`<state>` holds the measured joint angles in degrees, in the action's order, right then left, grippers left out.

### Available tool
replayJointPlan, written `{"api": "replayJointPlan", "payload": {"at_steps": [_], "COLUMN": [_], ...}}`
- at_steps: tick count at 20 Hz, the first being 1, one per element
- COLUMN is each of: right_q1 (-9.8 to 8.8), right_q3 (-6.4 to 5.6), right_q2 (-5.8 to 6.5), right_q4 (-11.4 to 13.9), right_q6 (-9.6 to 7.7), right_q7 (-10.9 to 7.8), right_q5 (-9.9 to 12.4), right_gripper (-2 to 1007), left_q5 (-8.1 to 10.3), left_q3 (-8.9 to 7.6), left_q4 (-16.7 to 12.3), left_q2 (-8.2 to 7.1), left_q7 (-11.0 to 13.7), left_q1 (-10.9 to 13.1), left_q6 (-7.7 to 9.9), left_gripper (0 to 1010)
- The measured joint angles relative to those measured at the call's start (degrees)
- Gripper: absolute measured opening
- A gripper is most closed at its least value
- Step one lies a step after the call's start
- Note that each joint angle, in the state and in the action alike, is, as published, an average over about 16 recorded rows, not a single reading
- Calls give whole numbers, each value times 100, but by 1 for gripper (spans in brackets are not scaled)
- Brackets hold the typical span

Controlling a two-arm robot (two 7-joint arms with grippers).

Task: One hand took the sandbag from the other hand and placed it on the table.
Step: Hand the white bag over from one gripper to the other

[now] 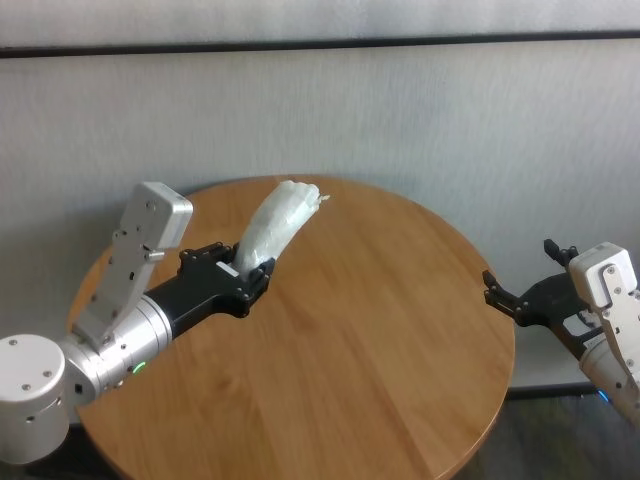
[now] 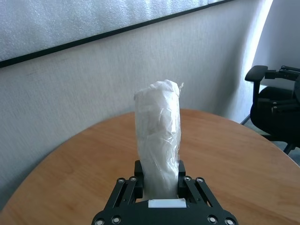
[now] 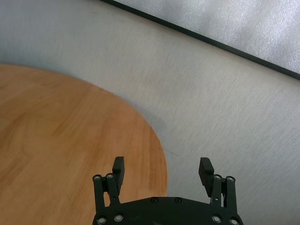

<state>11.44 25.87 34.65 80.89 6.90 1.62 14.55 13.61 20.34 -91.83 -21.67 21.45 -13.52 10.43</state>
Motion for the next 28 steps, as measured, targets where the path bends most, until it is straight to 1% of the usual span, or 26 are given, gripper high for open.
{"api": "replayJointPlan", "payload": {"at_steps": [5, 11, 14, 20, 28], "right_q1": [0, 0, 0, 0, 0], "right_q3": [0, 0, 0, 0, 0], "right_q2": [0, 0, 0, 0, 0], "right_q4": [0, 0, 0, 0, 0], "right_q6": [0, 0, 0, 0, 0], "right_q7": [0, 0, 0, 0, 0], "right_q5": [0, 0, 0, 0, 0], "right_gripper": [1001, 1001, 1001, 1001, 1001], "left_q5": [106, 223, 250, 206, 70], "left_q3": [-1, 16, 48, 162, 331], "left_q4": [-48, -108, -146, -215, -291], "left_q2": [-20, -64, -102, -193, -303], "left_q7": [82, 178, 229, 324, 437], "left_q1": [41, 94, 120, 147, 149], "left_q6": [-185, -458, -598, -838, -1013], "left_gripper": [411, 411, 411, 411, 411]}}
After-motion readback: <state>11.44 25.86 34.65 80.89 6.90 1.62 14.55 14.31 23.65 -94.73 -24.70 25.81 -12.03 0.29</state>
